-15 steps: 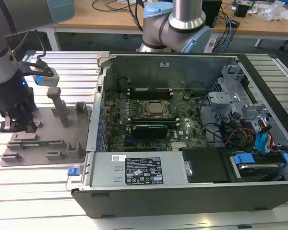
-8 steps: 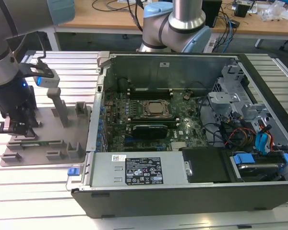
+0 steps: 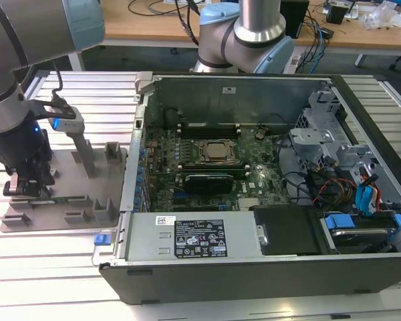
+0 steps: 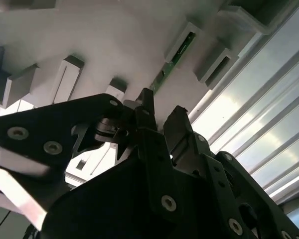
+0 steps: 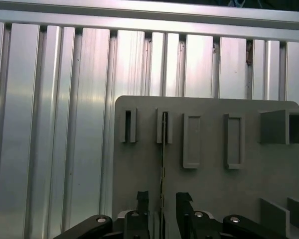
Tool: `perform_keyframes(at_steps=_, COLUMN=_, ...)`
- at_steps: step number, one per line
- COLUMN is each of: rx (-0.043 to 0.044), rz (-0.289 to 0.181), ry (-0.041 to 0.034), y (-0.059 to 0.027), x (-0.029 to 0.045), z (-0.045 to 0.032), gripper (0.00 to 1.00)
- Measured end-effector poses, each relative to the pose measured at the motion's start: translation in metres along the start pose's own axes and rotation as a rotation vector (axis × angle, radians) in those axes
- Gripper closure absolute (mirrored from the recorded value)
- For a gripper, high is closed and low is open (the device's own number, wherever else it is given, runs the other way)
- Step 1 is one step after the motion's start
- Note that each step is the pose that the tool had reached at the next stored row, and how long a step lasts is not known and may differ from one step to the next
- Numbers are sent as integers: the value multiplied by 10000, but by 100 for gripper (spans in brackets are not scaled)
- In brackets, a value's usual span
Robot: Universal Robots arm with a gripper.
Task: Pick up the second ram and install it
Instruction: 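Pick up the second ram and move it above second insertion slot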
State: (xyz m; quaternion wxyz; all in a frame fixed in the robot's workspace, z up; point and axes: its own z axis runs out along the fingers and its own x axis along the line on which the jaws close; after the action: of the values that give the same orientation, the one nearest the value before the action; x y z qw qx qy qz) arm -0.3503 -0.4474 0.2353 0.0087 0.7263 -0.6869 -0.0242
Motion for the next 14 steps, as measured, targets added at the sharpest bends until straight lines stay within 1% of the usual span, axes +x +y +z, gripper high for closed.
perform_keyframes(at_steps=4, rx=0, rz=-3, ry=0, y=3, x=2, z=143, gripper=64)
perform_keyframes(at_steps=8, rx=1, rz=-4, ry=0, y=78, x=2, z=302, gripper=64)
perform_keyframes(at_steps=9, rx=0, rz=-6, ry=1, y=81, x=3, z=344, gripper=64)
perform_keyframes(at_steps=11, rx=-1, rz=-3, ry=1, y=81, x=3, z=377, gripper=64)
perform_keyframes(at_steps=14, rx=1, rz=-3, ry=-6, y=80, x=3, z=380, gripper=64)
